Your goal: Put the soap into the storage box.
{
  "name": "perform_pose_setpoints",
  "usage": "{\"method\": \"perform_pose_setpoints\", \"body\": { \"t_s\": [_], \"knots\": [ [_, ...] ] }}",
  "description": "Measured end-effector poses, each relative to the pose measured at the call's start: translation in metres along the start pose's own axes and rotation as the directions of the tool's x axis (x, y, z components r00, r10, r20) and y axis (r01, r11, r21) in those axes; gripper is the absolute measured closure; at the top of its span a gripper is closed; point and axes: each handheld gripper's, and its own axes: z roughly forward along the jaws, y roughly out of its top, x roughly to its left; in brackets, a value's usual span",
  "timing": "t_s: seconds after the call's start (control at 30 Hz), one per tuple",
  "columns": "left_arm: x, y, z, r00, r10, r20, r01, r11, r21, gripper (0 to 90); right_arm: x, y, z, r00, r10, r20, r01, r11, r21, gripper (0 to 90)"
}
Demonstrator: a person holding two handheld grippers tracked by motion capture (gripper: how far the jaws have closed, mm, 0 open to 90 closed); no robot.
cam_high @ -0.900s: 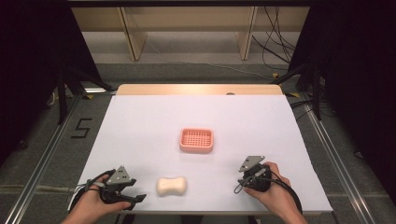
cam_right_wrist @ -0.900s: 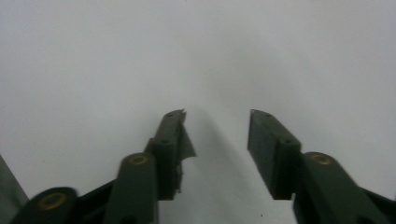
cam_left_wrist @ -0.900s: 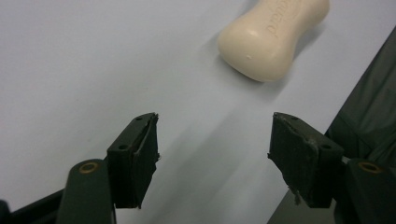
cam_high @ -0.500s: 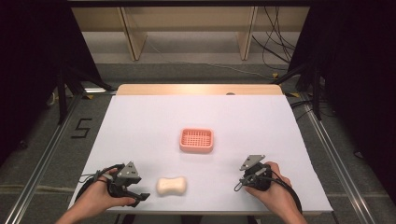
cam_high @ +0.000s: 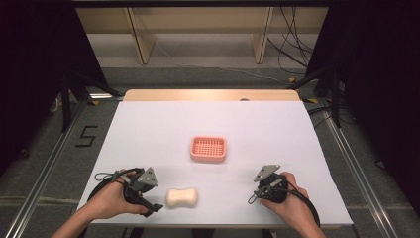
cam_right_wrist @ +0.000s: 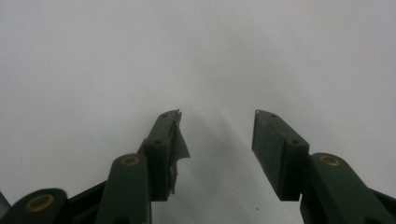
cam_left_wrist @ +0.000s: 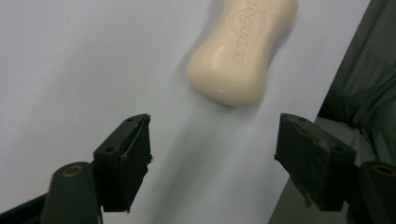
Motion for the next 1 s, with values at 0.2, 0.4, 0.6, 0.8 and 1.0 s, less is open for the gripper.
{"method": "perform_pose_setpoints", "body": {
  "t_s": [0.2,0.4,0.6,0.8,1.0],
  "knots": [
    [0.001,0.013,0.001,0.9991,0.036,0.024,-0.037,0.9989,0.030,32.8,-0.002,0.001,0.000,0.9998,-0.017,0.007,0.017,1.000,-0.011,51.4],
    [0.000,0.024,0.006,0.9956,0.083,0.043,-0.087,0.9909,0.103,33.5,0.001,0.000,0.001,0.9999,0.010,0.005,-0.009,1.000,-0.003,50.8],
    [0.003,0.037,0.011,0.9928,0.110,0.049,-0.115,0.9831,0.142,33.4,0.002,0.001,0.002,1.0000,0.007,-0.005,-0.007,1.000,-0.002,50.3],
    [0.000,0.050,0.019,0.9809,0.179,0.076,-0.189,0.9687,0.161,33.5,0.001,0.000,0.003,1.0000,0.007,-0.006,-0.007,1.000,0.005,50.0],
    [-0.005,0.063,0.027,0.9635,0.243,0.112,-0.261,0.9456,0.194,33.1,0.002,0.001,0.004,0.9999,0.000,-0.011,0.000,1.000,0.004,49.5]
  ]
}}
